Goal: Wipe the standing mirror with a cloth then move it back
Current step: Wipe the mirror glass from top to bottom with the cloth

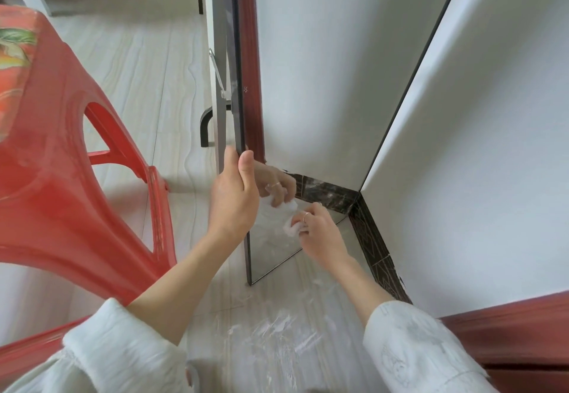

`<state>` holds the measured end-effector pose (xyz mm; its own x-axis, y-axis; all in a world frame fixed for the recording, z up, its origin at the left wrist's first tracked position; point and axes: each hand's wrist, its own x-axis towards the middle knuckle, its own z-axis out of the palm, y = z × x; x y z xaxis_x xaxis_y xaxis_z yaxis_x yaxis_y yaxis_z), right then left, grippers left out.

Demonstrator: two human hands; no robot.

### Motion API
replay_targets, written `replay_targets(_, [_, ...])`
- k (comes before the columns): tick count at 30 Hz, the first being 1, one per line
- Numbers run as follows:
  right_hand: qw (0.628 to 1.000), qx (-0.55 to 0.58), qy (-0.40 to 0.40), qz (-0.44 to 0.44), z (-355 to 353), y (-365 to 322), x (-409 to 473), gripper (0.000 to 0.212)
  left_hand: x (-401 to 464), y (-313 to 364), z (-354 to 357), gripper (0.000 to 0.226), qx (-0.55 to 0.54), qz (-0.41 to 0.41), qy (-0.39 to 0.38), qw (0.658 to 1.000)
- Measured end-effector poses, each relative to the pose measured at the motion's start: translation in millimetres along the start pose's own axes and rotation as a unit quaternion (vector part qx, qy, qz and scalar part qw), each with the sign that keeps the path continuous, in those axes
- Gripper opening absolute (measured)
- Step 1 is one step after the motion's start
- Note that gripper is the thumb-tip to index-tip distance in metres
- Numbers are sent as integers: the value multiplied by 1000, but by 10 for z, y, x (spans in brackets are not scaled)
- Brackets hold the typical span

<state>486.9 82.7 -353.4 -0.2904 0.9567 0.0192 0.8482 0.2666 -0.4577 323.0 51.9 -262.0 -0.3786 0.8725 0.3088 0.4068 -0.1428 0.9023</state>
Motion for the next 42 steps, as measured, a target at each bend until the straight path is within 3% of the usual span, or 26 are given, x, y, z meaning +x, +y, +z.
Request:
replay_targets(3, [991,9,133,3,-300,-10,112,24,8,-31,15,31,17,-8,15,1000])
replay_targets(7, [929,52,366,29,-722,-155,424,24,7,-26,36,31,30,-5,27,999])
replay_targets(10, [906,56,419,24,-826,-289,643,21,6,-16,45,32,27,-5,32,999])
replay_targets(15, [908,110,403,31,-425,-347,574,20,16,-46,72,26,22,-6,47,999])
replay_targets(20, [979,41,200,15,164,-85,166,16,13,-69,79,32,33,-4,47,998])
replay_targets(24, [996,18,78,50,215,157,63,24,18,-88,66,32,38,11,40,998])
replay_targets(28, [966,69,215,127,-119,178,184,29,24,-102,54,28,37,16,33,999])
replay_targets(31, [941,92,307,111,-439,99,432,34,32,-113,52,30,38,20,34,998])
replay_targets(35, [915,131,368,101,-568,-38,690,37,34,-118,59,30,39,22,29,999])
replay_targets(39, [916,154,351,118,-244,-36,583,37,40,-132,77,30,45,13,34,998])
replay_targets(42, [957,143,216,132,47,151,390,34,35,-128,94,28,32,15,39,999])
